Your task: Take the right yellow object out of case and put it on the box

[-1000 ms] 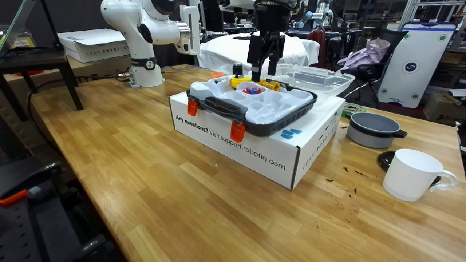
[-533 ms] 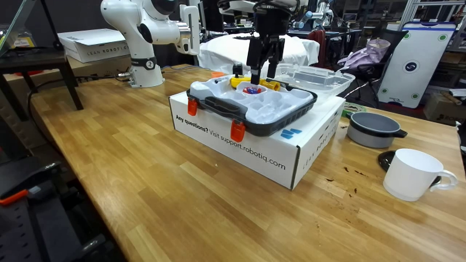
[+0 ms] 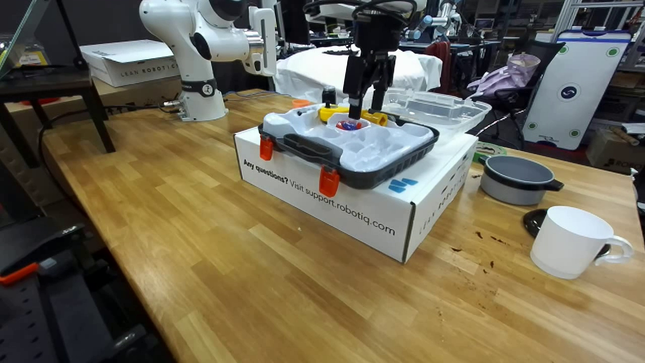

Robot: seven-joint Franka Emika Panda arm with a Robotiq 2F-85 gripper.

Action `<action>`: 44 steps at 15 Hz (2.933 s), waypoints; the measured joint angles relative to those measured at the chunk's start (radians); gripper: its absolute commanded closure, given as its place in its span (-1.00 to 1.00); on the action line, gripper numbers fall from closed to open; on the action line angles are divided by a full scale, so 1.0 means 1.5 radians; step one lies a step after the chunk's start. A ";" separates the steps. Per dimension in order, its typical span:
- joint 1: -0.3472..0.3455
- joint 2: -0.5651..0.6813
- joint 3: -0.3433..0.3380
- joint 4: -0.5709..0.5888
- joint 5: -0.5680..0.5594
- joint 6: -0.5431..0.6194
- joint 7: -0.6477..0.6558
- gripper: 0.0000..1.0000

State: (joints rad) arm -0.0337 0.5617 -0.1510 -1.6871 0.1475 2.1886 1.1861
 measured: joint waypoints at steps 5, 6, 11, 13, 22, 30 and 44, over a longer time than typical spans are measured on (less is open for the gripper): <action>-0.003 0.000 -0.002 0.005 0.000 0.000 0.000 -1.00; -0.003 0.000 -0.002 0.005 0.000 -0.001 0.000 -1.00; -0.003 0.000 -0.002 0.005 0.000 -0.001 0.000 -0.96; -0.003 0.000 -0.002 0.005 0.000 -0.001 0.000 -1.00; -0.004 0.000 -0.002 0.003 0.000 -0.001 0.001 -0.51; -0.004 -0.001 -0.002 -0.001 0.000 -0.002 0.001 0.64; -0.004 -0.004 0.001 0.003 0.002 -0.002 0.001 0.92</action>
State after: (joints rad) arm -0.0396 0.5561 -0.1488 -1.6830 0.1506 2.1855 1.1880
